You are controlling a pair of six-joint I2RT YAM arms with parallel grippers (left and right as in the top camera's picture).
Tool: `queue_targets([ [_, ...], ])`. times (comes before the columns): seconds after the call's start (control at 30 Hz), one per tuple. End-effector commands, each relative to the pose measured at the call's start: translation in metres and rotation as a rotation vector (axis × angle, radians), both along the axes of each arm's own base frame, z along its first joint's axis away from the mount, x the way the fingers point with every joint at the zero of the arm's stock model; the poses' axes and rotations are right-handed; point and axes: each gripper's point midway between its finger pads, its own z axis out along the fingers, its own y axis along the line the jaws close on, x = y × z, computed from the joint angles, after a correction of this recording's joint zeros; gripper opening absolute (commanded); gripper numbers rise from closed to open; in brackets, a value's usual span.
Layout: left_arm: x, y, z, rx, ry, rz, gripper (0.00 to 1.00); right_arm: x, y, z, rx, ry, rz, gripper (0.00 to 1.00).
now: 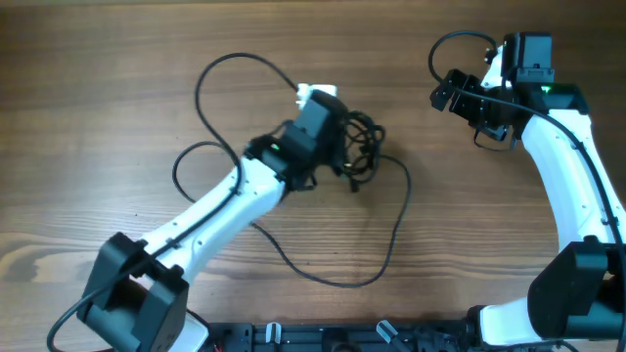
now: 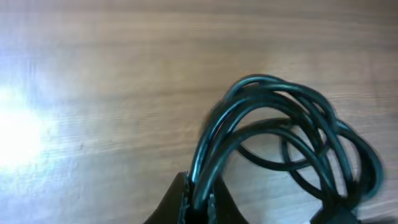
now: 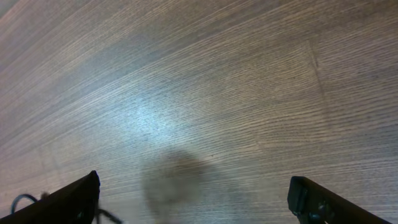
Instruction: Untangle cables
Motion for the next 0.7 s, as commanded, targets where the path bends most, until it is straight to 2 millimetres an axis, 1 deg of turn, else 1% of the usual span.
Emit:
queue_targets([
  [0.0, -0.004, 0.019, -0.006, -0.165, 0.175, 0.039, 0.04, 0.000, 0.004, 0.003, 0.011, -0.006, 0.004, 1.00],
  [0.03, 0.002, 0.029, -0.006, -0.179, 0.182, 0.063, 0.04, 0.000, 0.004, 0.003, 0.010, -0.006, 0.004, 1.00],
  [0.1, 0.006, 0.035, -0.005, -0.196, 0.185, 0.104, 0.04, 0.000, 0.004, 0.003, 0.010, -0.006, 0.004, 1.00],
  [0.3, -0.001, 0.020, -0.005, -0.203, 0.195, 0.100, 0.04, 0.000, 0.004, 0.002, 0.010, -0.006, 0.004, 1.00],
  [0.37, -0.003, 0.014, -0.005, -0.106, 0.121, -0.017, 0.04, 0.000, 0.004, 0.003, 0.010, -0.006, 0.005, 1.00],
  [0.43, -0.007, 0.001, -0.002, 0.006, 0.024, -0.203, 0.04, 0.000, 0.004, 0.003, 0.010, -0.006, 0.004, 1.00],
  [0.5, -0.005, 0.000, -0.001, 0.036, -0.008, -0.211, 0.04, 0.000, 0.004, 0.003, 0.010, -0.006, 0.004, 1.00],
  [0.6, -0.007, 0.001, -0.003, 0.043, 0.006, -0.212, 0.04, 0.000, 0.004, 0.003, 0.010, -0.006, 0.004, 1.00],
  [0.67, -0.003, -0.002, 0.000, 0.031, -0.017, -0.211, 0.04, 0.000, 0.004, 0.003, 0.010, -0.006, 0.004, 1.00],
])
